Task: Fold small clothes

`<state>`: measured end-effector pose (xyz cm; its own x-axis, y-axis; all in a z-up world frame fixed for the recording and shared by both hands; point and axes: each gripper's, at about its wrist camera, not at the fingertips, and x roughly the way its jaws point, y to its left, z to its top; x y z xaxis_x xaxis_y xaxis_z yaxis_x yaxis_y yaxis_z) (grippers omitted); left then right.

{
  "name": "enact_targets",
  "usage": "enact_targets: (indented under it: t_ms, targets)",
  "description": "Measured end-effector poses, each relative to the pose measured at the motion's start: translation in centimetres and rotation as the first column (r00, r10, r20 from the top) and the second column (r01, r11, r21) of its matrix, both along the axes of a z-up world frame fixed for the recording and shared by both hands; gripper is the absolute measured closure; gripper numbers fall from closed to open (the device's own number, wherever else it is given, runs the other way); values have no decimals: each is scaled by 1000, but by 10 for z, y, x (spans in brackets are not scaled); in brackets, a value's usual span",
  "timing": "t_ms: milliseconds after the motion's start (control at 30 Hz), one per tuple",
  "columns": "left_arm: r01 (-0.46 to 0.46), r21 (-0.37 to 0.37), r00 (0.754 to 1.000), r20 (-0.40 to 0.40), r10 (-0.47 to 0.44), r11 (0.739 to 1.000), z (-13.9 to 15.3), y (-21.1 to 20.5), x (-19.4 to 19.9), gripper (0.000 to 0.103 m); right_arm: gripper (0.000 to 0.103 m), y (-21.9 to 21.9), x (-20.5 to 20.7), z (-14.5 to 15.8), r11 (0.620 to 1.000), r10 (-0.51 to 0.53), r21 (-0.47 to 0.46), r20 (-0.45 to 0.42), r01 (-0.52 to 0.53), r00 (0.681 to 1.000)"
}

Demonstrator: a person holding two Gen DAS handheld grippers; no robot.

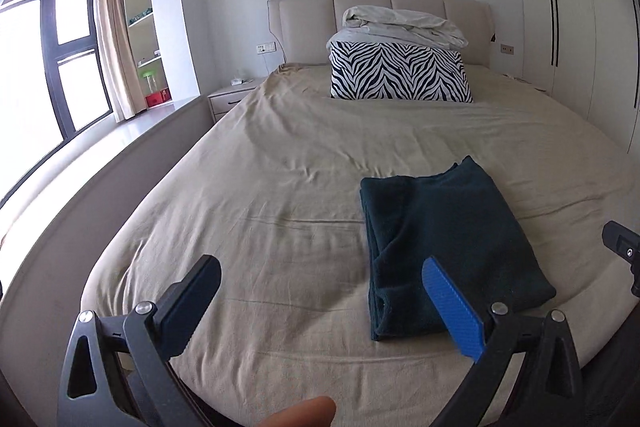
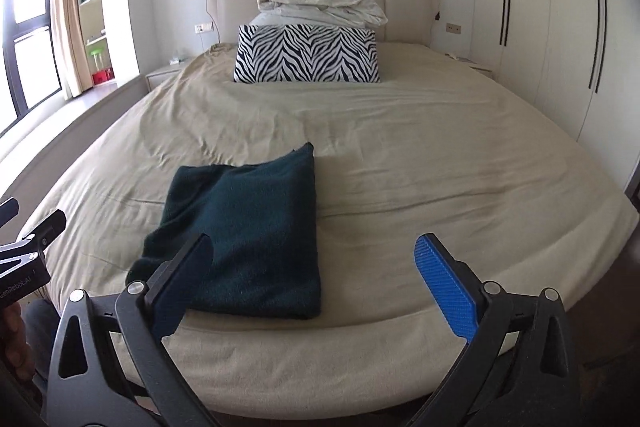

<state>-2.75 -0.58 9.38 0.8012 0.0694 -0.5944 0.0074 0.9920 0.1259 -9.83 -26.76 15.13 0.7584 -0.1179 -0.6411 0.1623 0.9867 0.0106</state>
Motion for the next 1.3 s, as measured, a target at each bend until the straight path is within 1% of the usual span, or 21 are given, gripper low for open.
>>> enact_targets:
  t_ms: [33, 100, 200, 400, 600, 933, 1300]
  targets:
    - [3, 0, 1000, -27, -3, 1000, -9, 0, 1, 0, 0, 1, 4, -10, 1000, -10, -4, -39, 9, 999]
    - [-3, 5, 999, -54, 3, 1000, -21, 1, 2, 0, 0, 1, 11, -29, 1000, -20, 2, -111, 20, 994]
    - [-8, 4, 997, -73, 8, 1000, -29, 3, 4, 0, 0, 1, 14, -45, 999, -30, 26, -159, 35, 987]
    - [10, -11, 993, -116, -11, 1000, -38, 1, 4, 0, 0, 8, 16, -56, 1000, -18, 8, -178, 20, 984]
    - [26, -16, 988, -149, -28, 1000, -47, -4, 3, 0, 0, 12, 17, -61, 1000, 4, 12, -201, -2, 980]
    - [18, -35, 984, -179, -24, 999, -54, -2, 5, 0, 0, 13, 22, -70, 1000, 5, 11, -230, -3, 973]
    - [22, -42, 981, -193, -30, 999, -59, -4, 5, 0, 0, 18, 25, -76, 1000, 9, 6, -249, -8, 968]
